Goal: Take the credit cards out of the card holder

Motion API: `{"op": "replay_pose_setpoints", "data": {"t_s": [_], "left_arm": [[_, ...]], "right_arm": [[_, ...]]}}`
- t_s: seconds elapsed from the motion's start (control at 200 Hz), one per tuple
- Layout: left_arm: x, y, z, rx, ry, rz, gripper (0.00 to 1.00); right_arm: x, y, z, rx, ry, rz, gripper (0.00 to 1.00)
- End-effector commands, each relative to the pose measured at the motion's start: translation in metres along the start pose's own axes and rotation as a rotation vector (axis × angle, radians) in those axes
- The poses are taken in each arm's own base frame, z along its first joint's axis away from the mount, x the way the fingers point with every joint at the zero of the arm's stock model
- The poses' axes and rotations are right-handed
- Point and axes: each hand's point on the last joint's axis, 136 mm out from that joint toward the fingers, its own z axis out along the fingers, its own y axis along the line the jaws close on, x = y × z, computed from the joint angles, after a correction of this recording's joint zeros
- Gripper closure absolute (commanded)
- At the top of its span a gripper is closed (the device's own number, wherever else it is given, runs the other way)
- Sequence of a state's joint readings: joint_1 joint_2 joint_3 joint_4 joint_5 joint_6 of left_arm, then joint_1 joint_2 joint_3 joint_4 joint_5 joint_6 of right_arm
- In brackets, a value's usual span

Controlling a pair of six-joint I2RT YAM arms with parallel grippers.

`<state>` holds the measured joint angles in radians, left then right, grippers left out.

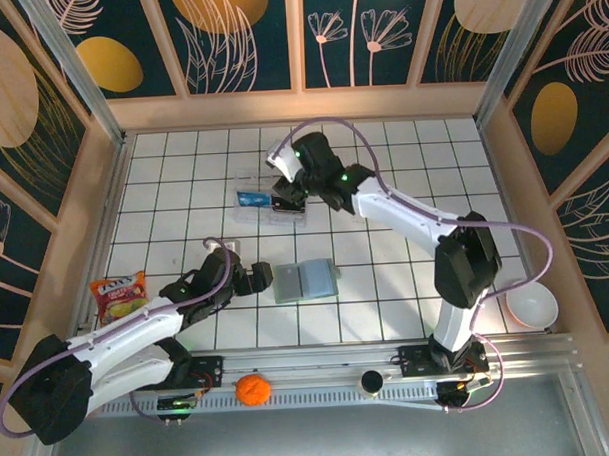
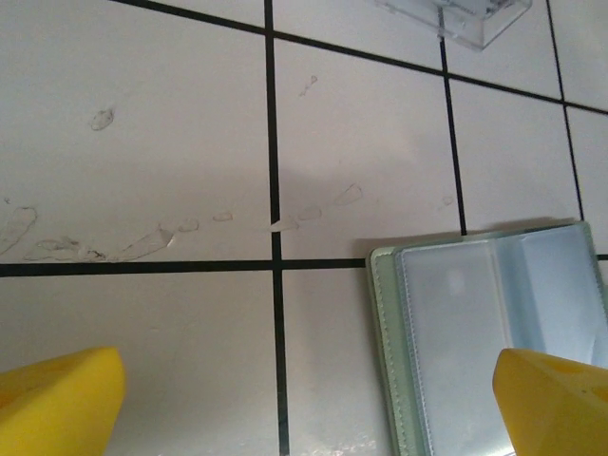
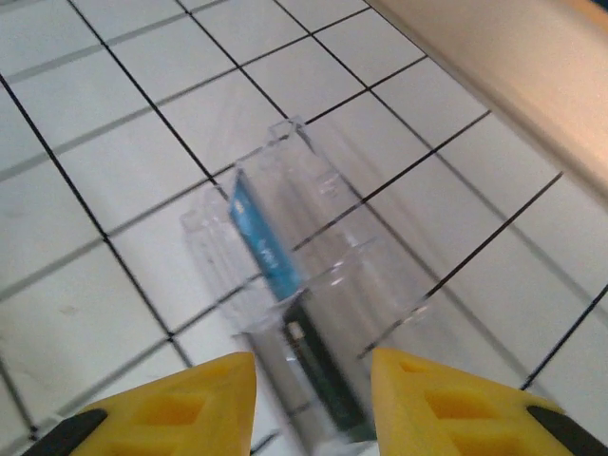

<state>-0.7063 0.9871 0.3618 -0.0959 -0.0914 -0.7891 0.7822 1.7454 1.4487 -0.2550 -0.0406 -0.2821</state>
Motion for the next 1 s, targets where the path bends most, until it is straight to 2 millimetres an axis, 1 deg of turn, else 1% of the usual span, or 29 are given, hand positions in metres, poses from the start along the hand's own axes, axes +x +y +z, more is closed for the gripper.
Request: {"op": "replay_pose_setpoints", "data": {"t_s": [0.0,0.135,0.155,0.22,0.29,0.335,0.425,0.485,0.631,0.886,0.931,0.971,0.996], "left_arm": [[-0.007,0.003,-0.003,0.007,-0.055,-0.044,0.01],[-0.005,0.008,-0.006,0.016,-0.072,-0.067,0.01],[-0.005,0.008,-0.007,0.019,-0.076,-0.072,0.01],[-0.005,0.008,-0.009,0.027,-0.084,-0.083,0.01],[-0.004,0.009,-0.011,0.036,-0.091,-0.091,0.01],[-0.004,0.01,-0.012,0.039,-0.095,-0.094,0.01],[-0.002,0.011,-0.014,0.044,-0.095,-0.098,0.01],[-0.001,0.012,-0.015,0.045,-0.093,-0.1,0.01],[0.002,0.013,-0.016,0.05,-0.086,-0.104,0.01],[0.004,0.015,-0.017,0.052,-0.087,-0.103,0.01],[0.004,0.014,-0.017,0.054,-0.087,-0.101,0.01],[0.004,0.014,-0.017,0.056,-0.084,-0.099,0.01],[0.004,0.013,-0.017,0.057,-0.082,-0.096,0.01]], "right_arm": [[0.031,0.035,-0.004,-0.012,0.037,0.209,0.63],[0.1,0.094,-0.011,-0.086,0.207,0.239,0.63],[0.11,0.099,-0.011,-0.078,0.233,0.234,0.63],[0.135,0.118,-0.013,-0.071,0.298,0.218,0.63],[0.153,0.134,-0.012,-0.071,0.344,0.21,0.63],[0.16,0.141,-0.011,-0.069,0.36,0.203,0.63],[0.167,0.154,-0.006,-0.068,0.376,0.181,0.63],[0.171,0.157,-0.003,-0.052,0.384,0.161,0.63],[0.177,0.164,0.007,-0.024,0.407,0.12,0.63],[0.203,0.168,0.016,0.018,0.486,0.062,0.63],[0.209,0.167,0.017,0.03,0.507,0.054,0.66],[0.213,0.167,0.017,0.035,0.518,0.052,0.7],[0.215,0.168,0.017,0.035,0.525,0.055,0.75]]}}
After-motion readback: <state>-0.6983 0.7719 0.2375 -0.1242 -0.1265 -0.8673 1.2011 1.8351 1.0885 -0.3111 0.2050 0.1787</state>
